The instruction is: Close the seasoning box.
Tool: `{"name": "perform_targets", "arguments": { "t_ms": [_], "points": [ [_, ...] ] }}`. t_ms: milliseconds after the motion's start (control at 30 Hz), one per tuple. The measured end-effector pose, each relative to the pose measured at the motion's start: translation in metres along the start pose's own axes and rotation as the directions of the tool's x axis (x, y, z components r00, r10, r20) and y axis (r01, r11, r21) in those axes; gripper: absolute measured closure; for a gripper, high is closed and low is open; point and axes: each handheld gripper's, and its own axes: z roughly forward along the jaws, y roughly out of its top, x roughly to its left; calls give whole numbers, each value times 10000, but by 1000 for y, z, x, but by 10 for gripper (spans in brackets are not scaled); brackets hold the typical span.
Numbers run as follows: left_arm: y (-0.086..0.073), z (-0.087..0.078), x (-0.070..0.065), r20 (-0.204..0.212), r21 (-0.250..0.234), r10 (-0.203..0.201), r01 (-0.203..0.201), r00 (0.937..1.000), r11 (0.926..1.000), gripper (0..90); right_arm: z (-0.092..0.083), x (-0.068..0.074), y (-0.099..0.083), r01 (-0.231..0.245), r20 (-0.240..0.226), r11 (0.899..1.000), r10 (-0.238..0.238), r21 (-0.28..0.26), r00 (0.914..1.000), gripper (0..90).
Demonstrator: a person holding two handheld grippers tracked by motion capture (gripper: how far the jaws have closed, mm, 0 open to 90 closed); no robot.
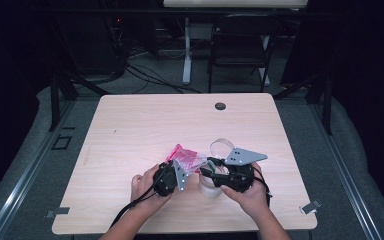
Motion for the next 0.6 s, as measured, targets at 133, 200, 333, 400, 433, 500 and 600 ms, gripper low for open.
{"name": "perform_targets", "arguments": {
  "t_ms": [133,200,333,400,433,500,600],
  "points": [
    [-2,1,0,192,28,-309,309,9993,9995,760,-2,1,2,13,-17,10000,-14,-97,10000,514],
    [-3,2,1,354,-21,-603,604,9975,9982,760,-2,2,3,43,-24,9999,-43,-110,10000,505],
    [-6,1,3,520,36,-841,840,9951,9965,760,-3,3,4,37,-107,9999,-38,-131,9999,497],
    [-7,1,4,617,86,-1026,1022,9928,9947,761,-3,2,5,-41,-137,9998,39,-176,9999,486],
    [-7,1,4,617,86,-1026,1022,9928,9947,760,-3,2,5,-41,-137,9998,39,-176,9999,486],
    [-7,0,6,641,89,-1013,1009,9928,9949,761,-5,2,4,-68,-183,9996,64,-262,9998,485],
    [-8,-1,8,695,92,-1091,1087,9916,9940,761,-6,1,3,-115,-258,9994,107,-318,9996,483]
  ]
}}
